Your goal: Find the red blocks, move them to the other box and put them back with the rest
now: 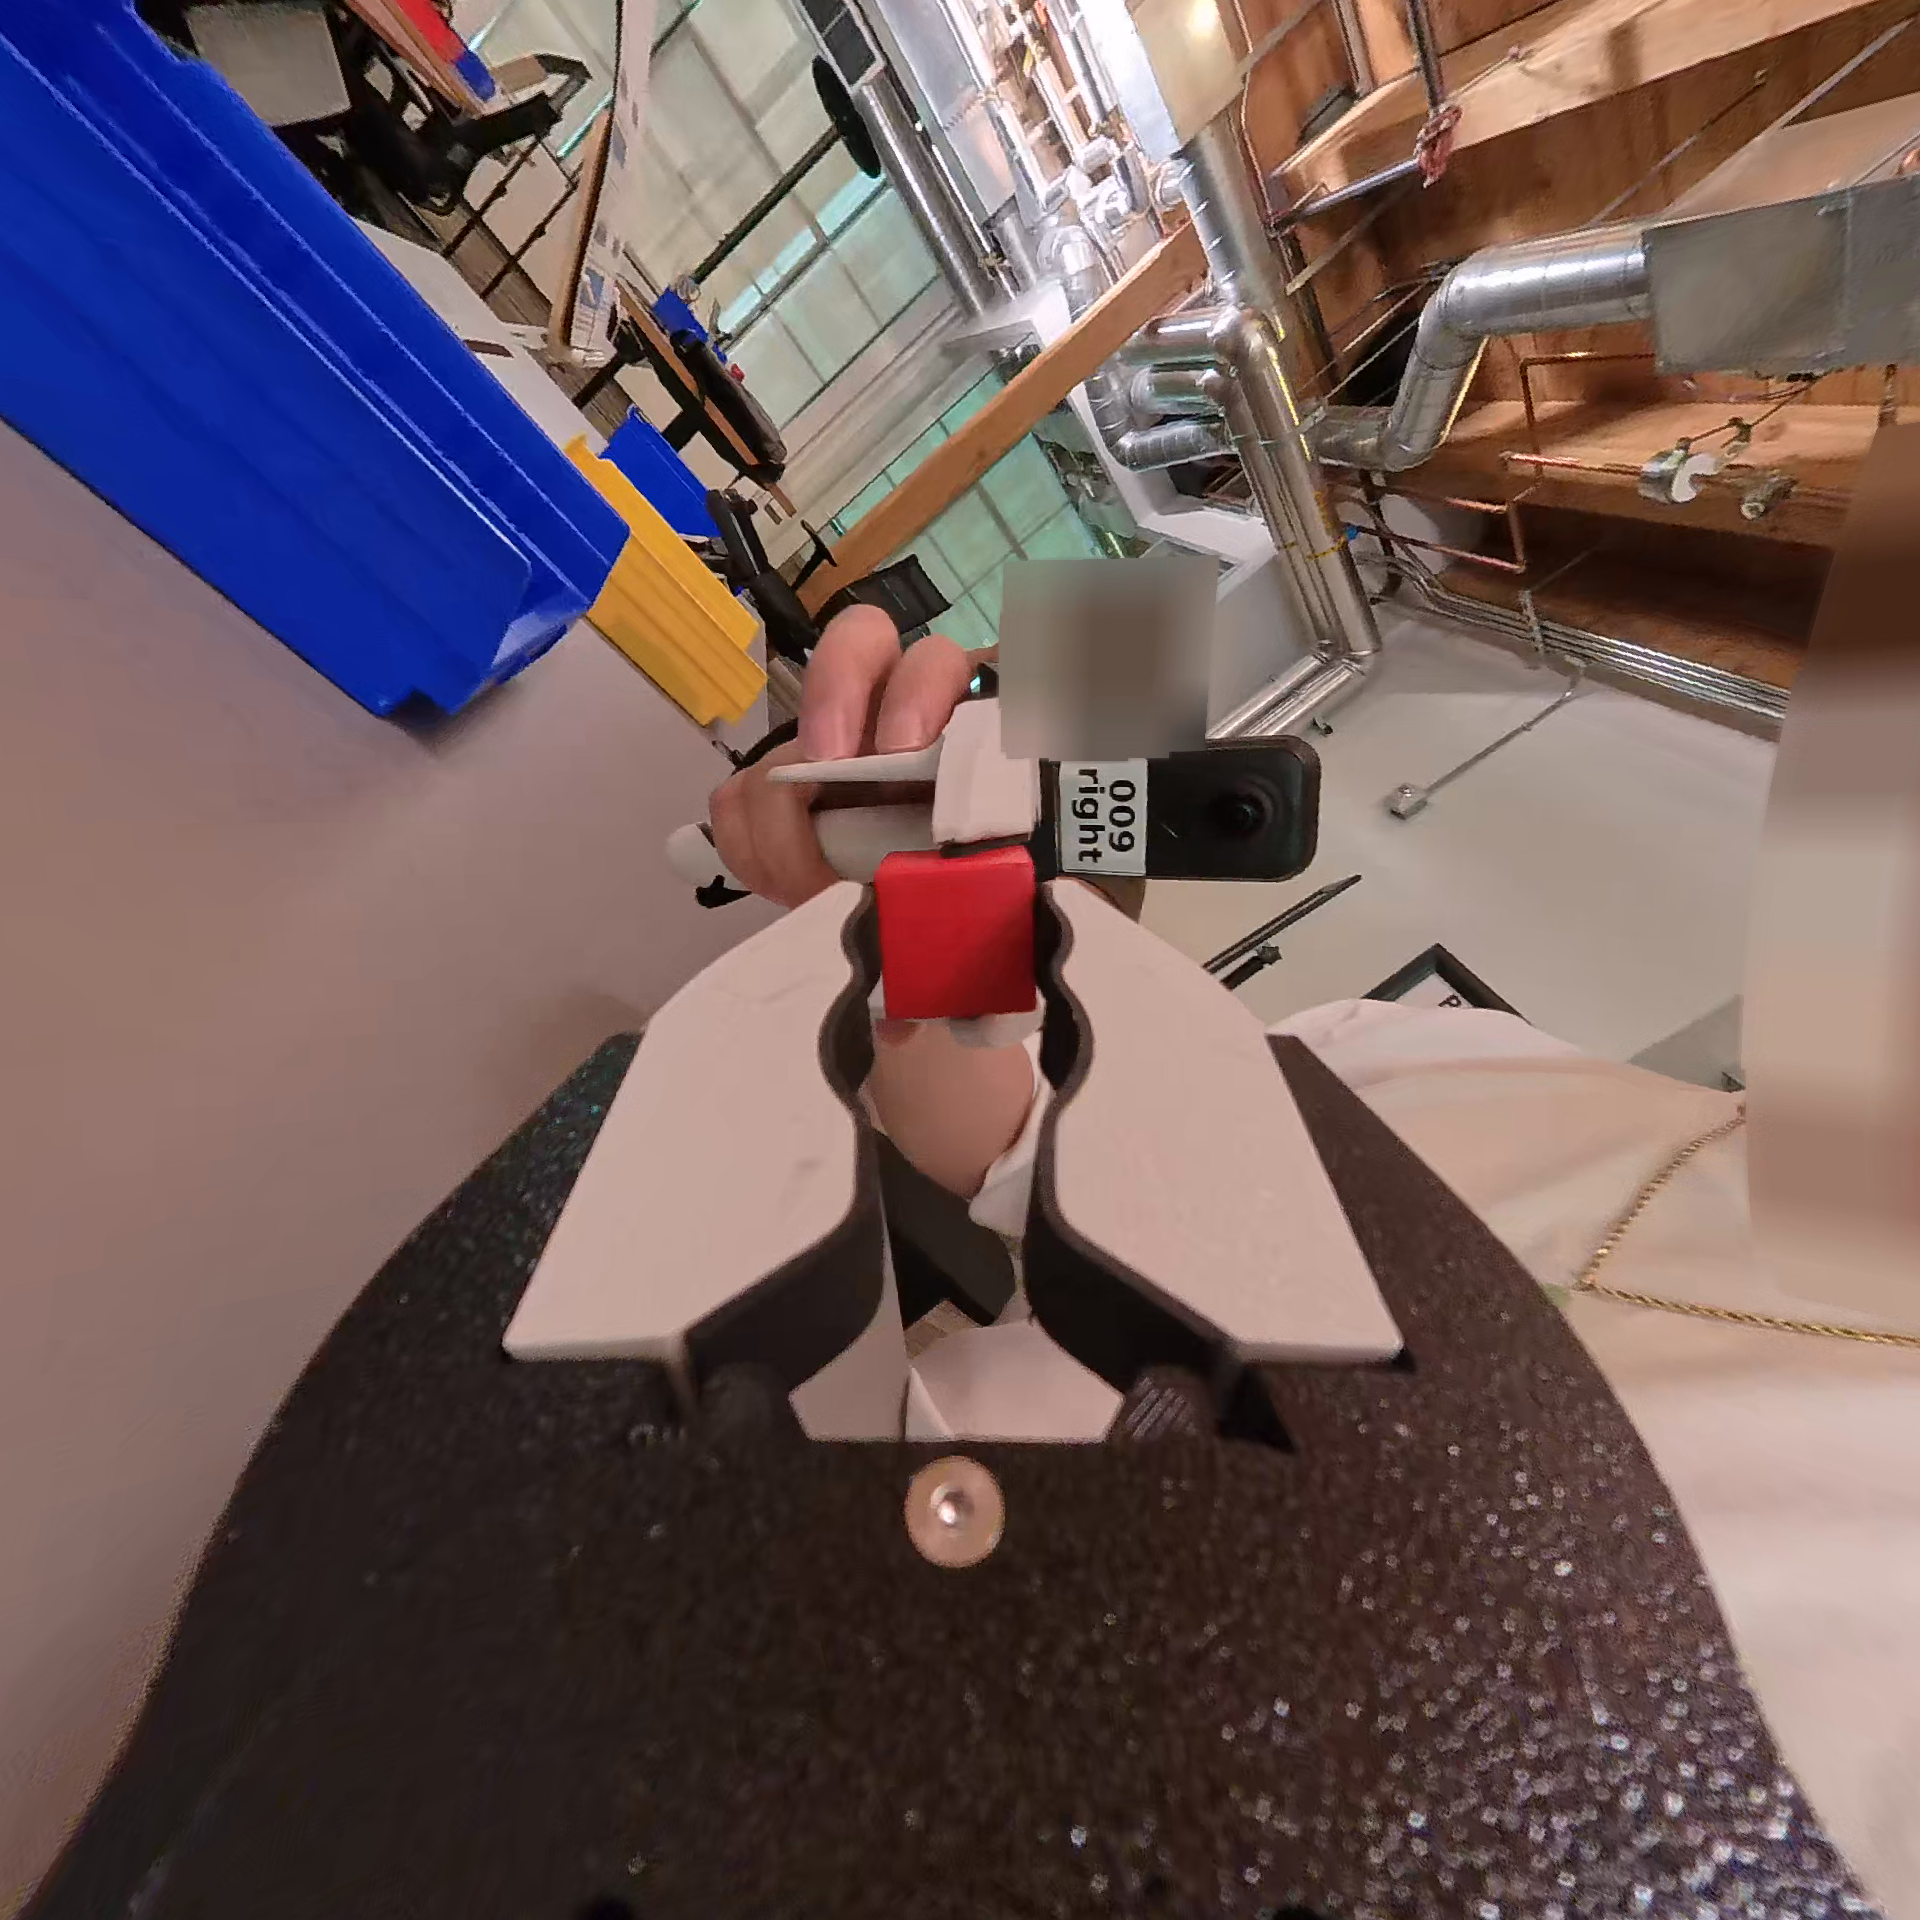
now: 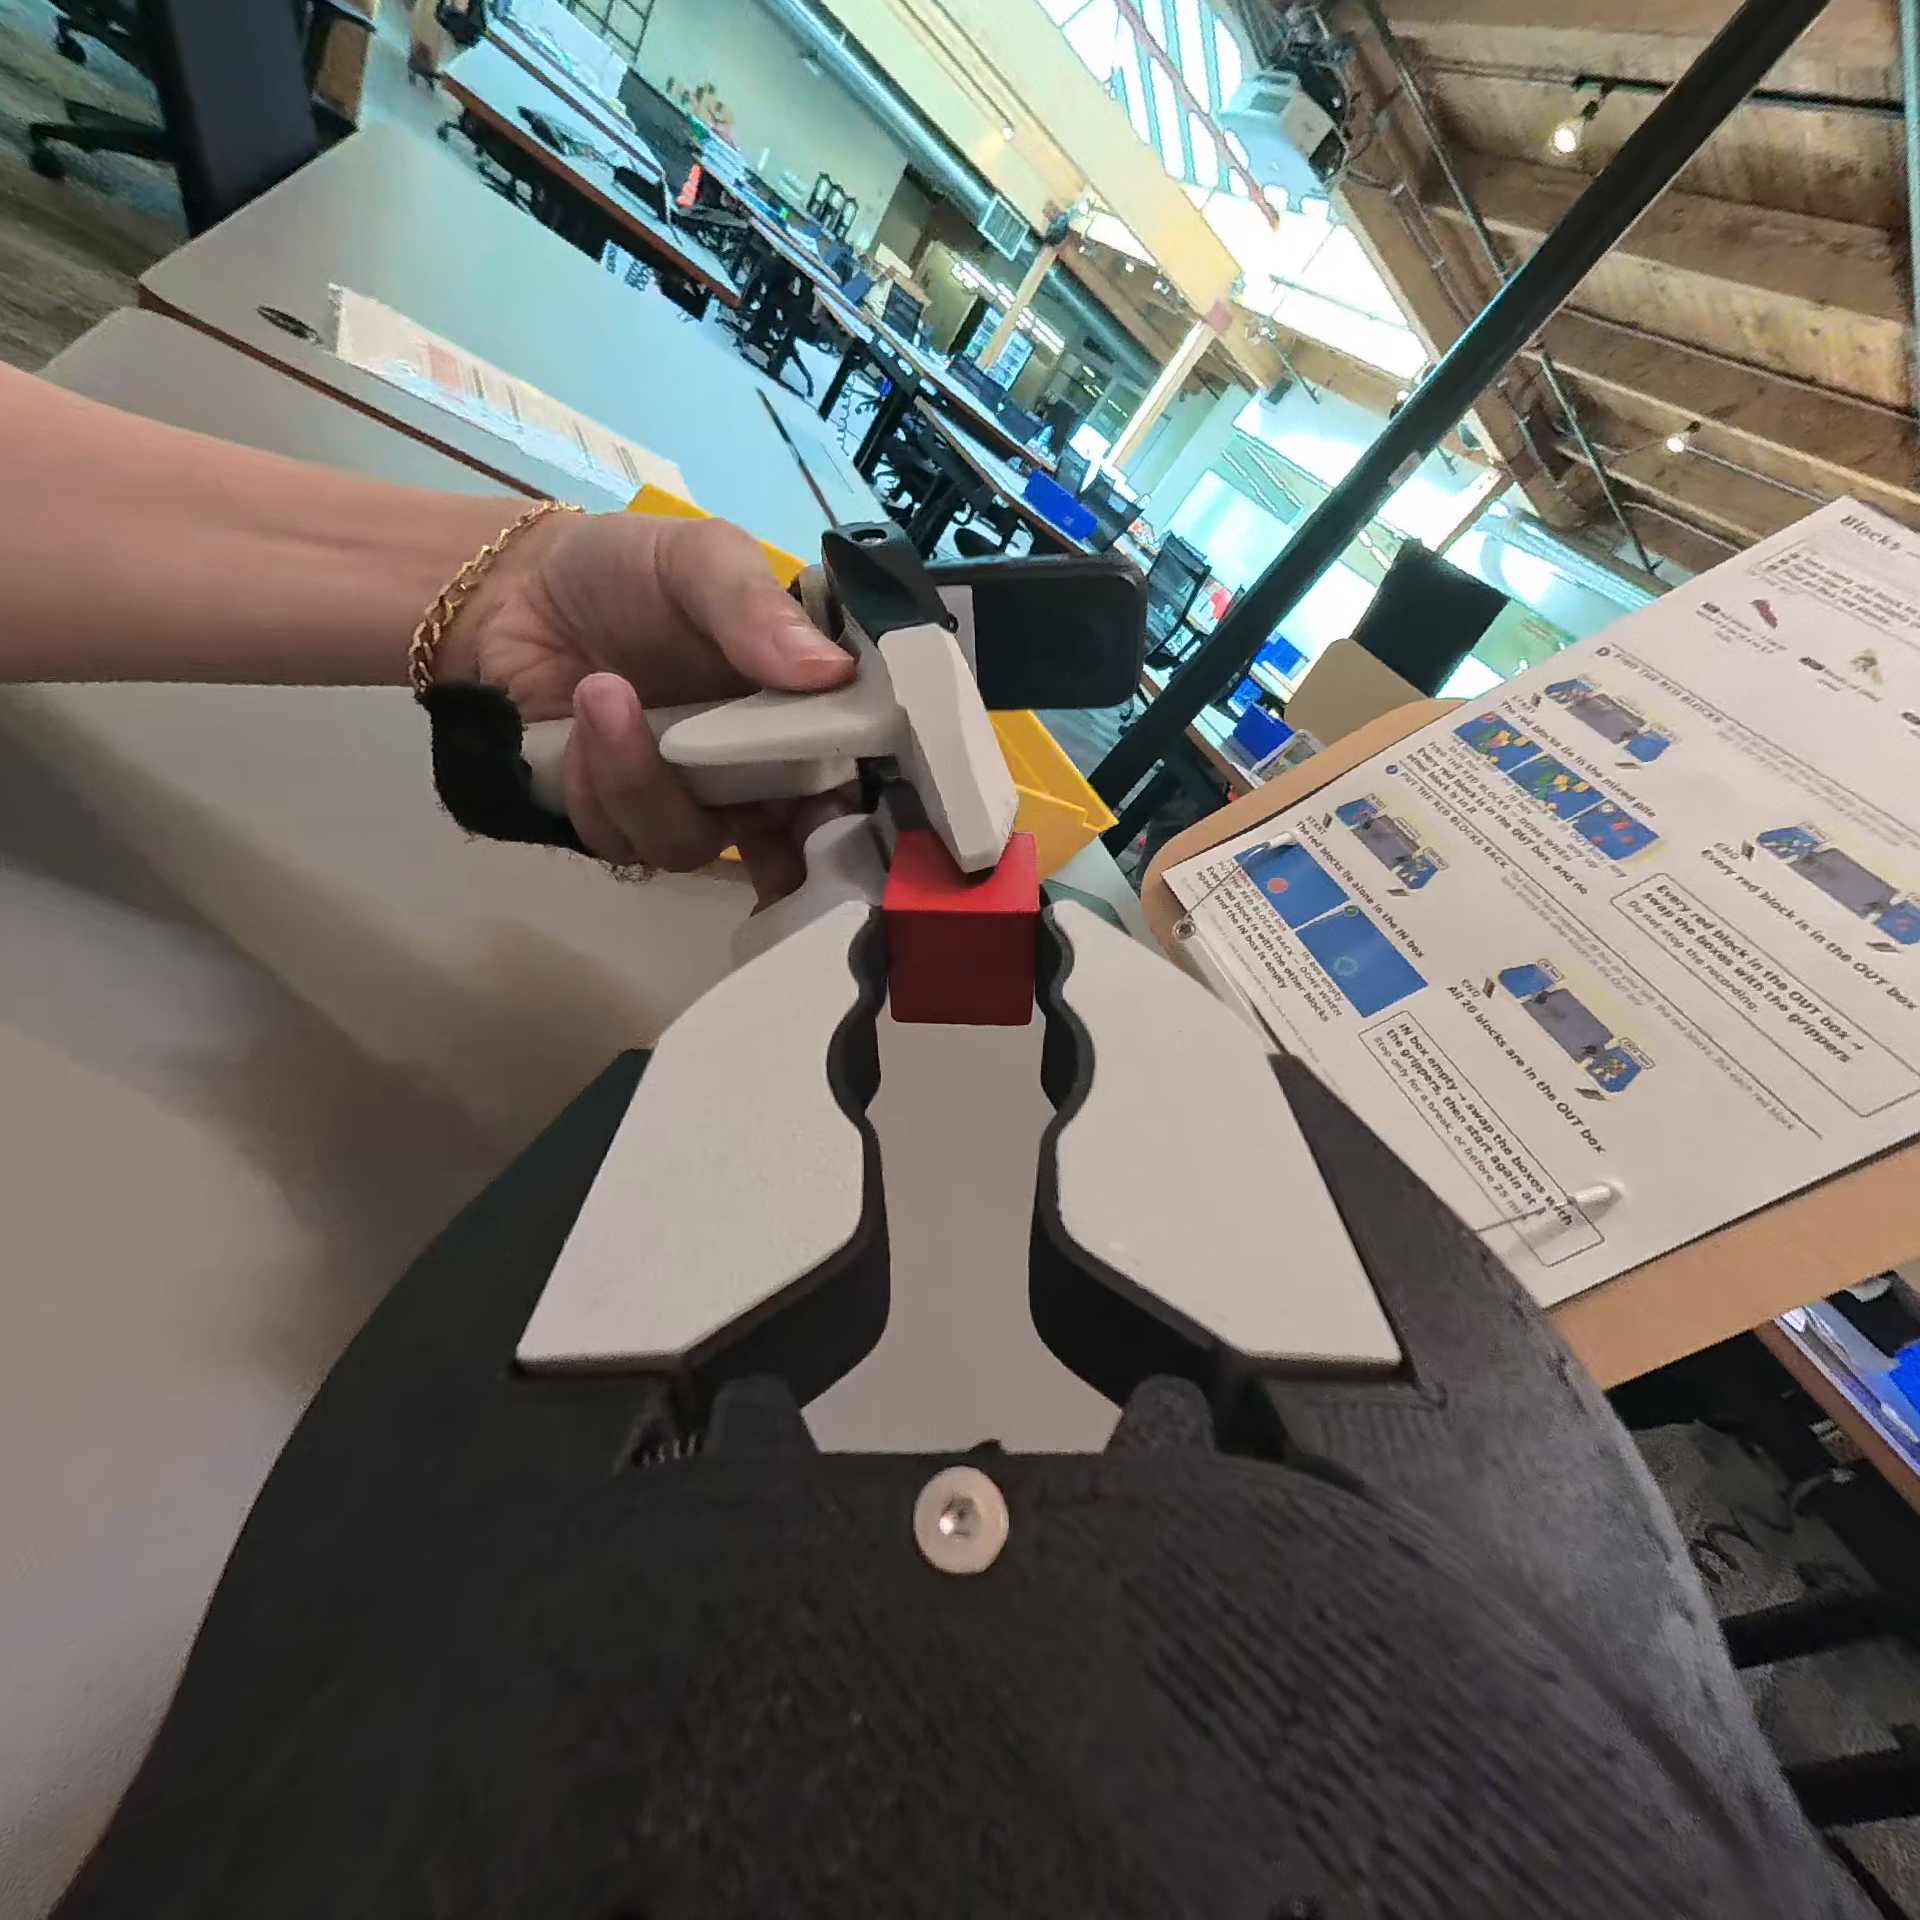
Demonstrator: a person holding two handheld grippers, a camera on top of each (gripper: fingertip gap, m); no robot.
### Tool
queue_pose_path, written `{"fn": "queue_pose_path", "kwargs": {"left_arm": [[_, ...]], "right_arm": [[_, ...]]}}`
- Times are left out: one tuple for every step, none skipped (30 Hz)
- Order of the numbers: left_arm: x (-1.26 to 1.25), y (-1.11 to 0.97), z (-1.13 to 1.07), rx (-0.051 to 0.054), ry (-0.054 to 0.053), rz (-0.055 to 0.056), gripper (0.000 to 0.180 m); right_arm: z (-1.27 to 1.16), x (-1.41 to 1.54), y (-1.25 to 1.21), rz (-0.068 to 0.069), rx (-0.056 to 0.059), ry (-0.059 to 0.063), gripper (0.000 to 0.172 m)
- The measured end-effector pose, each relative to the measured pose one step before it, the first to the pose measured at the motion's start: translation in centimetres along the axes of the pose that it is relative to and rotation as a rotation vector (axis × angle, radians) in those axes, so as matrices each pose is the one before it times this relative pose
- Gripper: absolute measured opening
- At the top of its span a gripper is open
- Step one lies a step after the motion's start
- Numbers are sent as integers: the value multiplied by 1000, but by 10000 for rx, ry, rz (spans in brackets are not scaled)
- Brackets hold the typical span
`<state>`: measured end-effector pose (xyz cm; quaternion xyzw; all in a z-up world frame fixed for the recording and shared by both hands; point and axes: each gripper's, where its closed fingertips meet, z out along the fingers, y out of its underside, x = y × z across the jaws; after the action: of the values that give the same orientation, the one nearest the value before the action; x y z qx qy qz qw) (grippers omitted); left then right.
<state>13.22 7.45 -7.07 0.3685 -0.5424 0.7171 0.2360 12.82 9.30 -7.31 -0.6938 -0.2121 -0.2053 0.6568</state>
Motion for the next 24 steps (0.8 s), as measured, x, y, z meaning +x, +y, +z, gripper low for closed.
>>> {"fn": "queue_pose_path", "kwargs": {"left_arm": [[-205,66,77,2,-103,31,27],[-217,-20,93,73,-137,0,27],[-331,-161,31,172,-250,25,27],[-477,-226,-73,214,-405,161,29],[-671,-227,-222,202,-583,281,36],[-786,-209,-358,179,-689,355,44],[-836,-202,-447,165,-730,400,47],[-840,-161,-488,152,-740,423,49],[-831,-130,-511,130,-734,408,49],[-816,-50,-467,80,-706,346,49],[-722,72,-410,7,-608,292,48],[-485,174,-319,-41,-431,268,48],[-275,226,-228,-49,-267,221,48],[-118,258,-146,-40,-165,139,48],[7,323,-46,-75,-57,72,48],[73,425,59,-141,6,12,48],[53,548,144,-244,21,-29,48],[-68,673,222,-342,-31,-47,48],[-220,705,241,-393,-126,-25,48],[-332,682,227,-384,-210,37,47],[-345,590,179,-325,-244,110,47],[-296,482,112,-246,-250,142,47],[-217,374,43,-170,-214,145,47],[-108,288,-16,-111,-148,144,47]], "right_arm": [[-89,-36,213,29,-86,-70,27],[-101,87,171,115,-58,13,27],[-149,264,261,138,-111,137,27],[-318,632,321,131,-136,297,27],[-579,1113,348,211,-140,474,27],[-792,1493,538,324,-284,545,27],[-954,1811,801,354,-474,550,27],[-1112,2384,1002,341,-570,802,27],[-1177,2789,1244,350,-664,909,27],[-1041,2915,1590,404,-820,805,27],[-873,3228,1863,416,-934,892,27],[-601,3405,1912,349,-905,976,27],[-188,2990,1936,290,-922,696,28],[218,2361,1810,276,-891,342,28],[534,2034,1422,289,-673,269,28],[814,1572,1208,151,-587,98,28],[1030,1287,1220,134,-661,38,28],[1160,987,1193,69,-721,-36,28],[1261,785,843,11,-511,-75,28],[1264,672,749,101,-463,-88,28],[1153,649,840,91,-599,-36,28],[988,491,547,-5,-427,-24,28],[799,203,273,58,-245,-119,28],[616,-15,264,138,-261,-189,28]]}}
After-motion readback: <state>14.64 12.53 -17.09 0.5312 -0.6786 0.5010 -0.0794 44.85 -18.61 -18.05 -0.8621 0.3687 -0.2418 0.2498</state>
